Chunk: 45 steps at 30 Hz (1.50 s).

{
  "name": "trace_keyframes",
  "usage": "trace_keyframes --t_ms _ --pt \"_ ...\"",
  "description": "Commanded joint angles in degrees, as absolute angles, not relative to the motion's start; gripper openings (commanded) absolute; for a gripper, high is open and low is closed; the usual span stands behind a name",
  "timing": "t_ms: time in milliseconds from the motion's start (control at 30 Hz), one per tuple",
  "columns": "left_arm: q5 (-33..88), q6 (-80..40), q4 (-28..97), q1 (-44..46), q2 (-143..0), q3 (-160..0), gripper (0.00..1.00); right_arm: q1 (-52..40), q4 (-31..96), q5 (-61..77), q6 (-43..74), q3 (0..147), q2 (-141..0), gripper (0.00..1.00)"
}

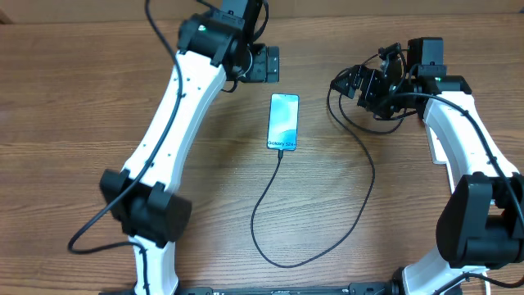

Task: Plug charger to phone and switch on socket
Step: 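Move the right gripper toward the white power strip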

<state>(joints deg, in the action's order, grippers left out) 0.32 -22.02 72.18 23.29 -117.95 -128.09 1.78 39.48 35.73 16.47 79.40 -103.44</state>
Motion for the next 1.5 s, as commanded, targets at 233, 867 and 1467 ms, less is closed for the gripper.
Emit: trace_keyframes --t_ms 233,867,1467 --pt "-0.8 -20.7 72.2 23.1 -117.8 -128.3 1.0 1.6 39.1 35.6 16.2 79.9 -102.5 1.0" --pt "-0.8 -20.7 72.2 23.1 -117.8 -128.3 1.0 2.2 42.2 34.5 13.2 81.2 -102.5 1.0" --pt "-0.8 -20.7 72.2 23.1 -117.8 -128.3 1.0 10.6 76.9 26.0 3.1 105.1 -102.5 1.0"
